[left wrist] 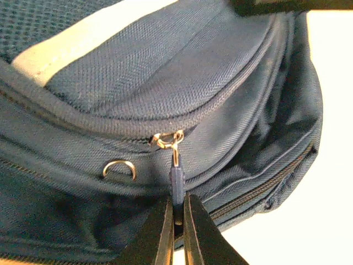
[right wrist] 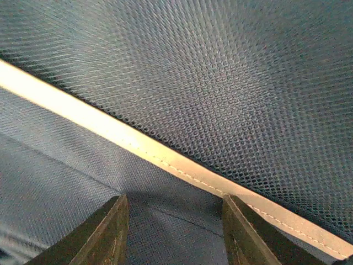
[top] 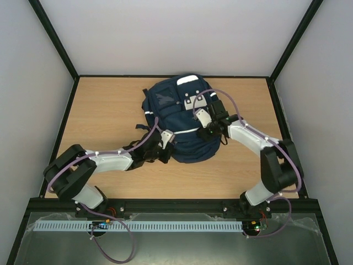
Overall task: Pack the student bag
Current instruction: Zip the student bag at the center of the board.
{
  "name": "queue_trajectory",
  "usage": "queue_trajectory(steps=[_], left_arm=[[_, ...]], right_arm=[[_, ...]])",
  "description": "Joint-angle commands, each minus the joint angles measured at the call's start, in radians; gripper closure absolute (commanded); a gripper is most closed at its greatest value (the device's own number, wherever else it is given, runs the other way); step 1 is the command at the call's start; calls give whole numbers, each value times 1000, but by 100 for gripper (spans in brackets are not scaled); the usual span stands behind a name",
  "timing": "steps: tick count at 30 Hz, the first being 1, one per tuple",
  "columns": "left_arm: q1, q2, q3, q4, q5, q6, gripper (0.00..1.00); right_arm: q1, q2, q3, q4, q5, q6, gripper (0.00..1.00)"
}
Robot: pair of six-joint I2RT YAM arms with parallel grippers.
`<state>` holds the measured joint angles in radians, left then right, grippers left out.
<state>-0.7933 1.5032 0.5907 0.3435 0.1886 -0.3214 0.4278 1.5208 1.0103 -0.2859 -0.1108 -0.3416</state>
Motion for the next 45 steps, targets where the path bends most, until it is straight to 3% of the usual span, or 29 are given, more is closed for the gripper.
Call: queue_trajectory(steps=[1,15,20,25,30,36,45], left_arm=[[-62,70,97,-69,21,-65,97],[-158,301,372,-136,3,-116,98],[-165,281,383,-127,14,-141,97],[-165,254,409,-216,18,-101,79],[-164,115,358,-310,16,-64,66],[-130,-57,249,-367,-127,-97,54],[-92,-84,167,-312,-181,-143,49]], right_arm=[[5,137,16,-27,-29,47,53],[5,152,15,-34,-52,71,54],[3,35,15,-63,15,91,53],[3,-107,-6,-126,22,112,50],[3,-149,-24,-218,-69,129,50],[22,-156,-70,-253,-168,121,53],[119,-86,-96,-195,-114,121,53]])
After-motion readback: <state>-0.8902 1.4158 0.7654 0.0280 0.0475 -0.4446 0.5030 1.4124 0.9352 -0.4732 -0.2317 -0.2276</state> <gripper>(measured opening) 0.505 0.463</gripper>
